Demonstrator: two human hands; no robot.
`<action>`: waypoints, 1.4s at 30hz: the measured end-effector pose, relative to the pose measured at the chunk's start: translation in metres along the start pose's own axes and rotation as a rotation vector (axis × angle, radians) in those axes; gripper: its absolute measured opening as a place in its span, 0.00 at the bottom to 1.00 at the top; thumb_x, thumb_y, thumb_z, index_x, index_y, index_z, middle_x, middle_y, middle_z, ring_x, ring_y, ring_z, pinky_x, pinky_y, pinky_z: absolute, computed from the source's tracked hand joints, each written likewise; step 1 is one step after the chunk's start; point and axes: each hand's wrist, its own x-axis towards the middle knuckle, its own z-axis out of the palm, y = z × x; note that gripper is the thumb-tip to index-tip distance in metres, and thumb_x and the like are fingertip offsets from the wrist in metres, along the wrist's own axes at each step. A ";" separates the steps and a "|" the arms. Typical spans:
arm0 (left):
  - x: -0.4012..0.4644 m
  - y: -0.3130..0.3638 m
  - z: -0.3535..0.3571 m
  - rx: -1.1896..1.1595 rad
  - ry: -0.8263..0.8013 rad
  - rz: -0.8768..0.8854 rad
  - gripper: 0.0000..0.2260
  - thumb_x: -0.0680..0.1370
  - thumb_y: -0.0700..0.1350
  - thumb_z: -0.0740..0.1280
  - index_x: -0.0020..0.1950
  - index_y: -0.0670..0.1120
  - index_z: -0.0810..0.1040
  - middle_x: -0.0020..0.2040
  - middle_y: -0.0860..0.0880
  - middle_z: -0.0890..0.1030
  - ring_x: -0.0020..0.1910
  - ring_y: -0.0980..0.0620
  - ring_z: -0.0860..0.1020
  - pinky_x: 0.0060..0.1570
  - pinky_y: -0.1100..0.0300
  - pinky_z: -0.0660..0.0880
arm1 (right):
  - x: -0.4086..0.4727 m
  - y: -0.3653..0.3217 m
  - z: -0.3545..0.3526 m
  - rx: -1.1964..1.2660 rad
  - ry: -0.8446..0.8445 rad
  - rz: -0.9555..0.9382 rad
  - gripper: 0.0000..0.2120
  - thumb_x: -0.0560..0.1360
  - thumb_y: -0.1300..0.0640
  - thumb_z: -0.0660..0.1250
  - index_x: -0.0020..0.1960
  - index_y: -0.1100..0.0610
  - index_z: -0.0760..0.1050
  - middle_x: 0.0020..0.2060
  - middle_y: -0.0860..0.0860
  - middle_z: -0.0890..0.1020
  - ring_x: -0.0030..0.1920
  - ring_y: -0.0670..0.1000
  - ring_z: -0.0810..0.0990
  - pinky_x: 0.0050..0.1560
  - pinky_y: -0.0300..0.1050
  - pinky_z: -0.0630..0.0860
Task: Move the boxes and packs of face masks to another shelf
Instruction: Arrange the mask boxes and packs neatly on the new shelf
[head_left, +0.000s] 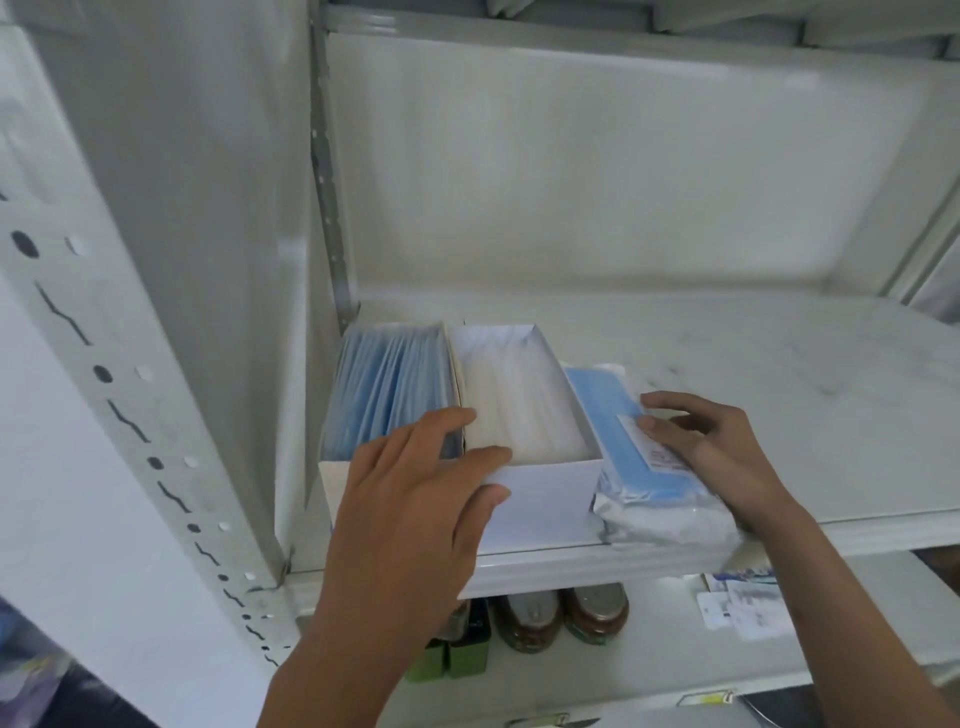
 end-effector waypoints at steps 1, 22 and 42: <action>0.000 -0.001 0.000 -0.010 0.002 0.003 0.12 0.79 0.53 0.66 0.57 0.53 0.86 0.64 0.50 0.80 0.58 0.49 0.78 0.59 0.54 0.66 | -0.001 0.000 0.000 -0.004 0.003 0.001 0.13 0.70 0.44 0.77 0.54 0.42 0.84 0.43 0.45 0.87 0.42 0.46 0.86 0.36 0.34 0.78; -0.001 0.003 -0.030 -0.193 0.055 0.036 0.12 0.81 0.50 0.64 0.62 0.57 0.80 0.62 0.61 0.81 0.60 0.62 0.77 0.61 0.64 0.73 | -0.025 -0.116 0.030 -0.028 0.072 -0.386 0.08 0.77 0.59 0.67 0.46 0.48 0.84 0.46 0.46 0.86 0.46 0.47 0.83 0.37 0.41 0.80; 0.060 -0.023 -0.032 0.048 -0.159 -0.048 0.18 0.77 0.48 0.66 0.67 0.56 0.76 0.64 0.52 0.74 0.59 0.50 0.76 0.55 0.50 0.75 | -0.051 -0.161 0.117 -1.328 -0.148 -0.297 0.24 0.80 0.37 0.49 0.50 0.53 0.74 0.51 0.53 0.80 0.52 0.55 0.71 0.52 0.51 0.63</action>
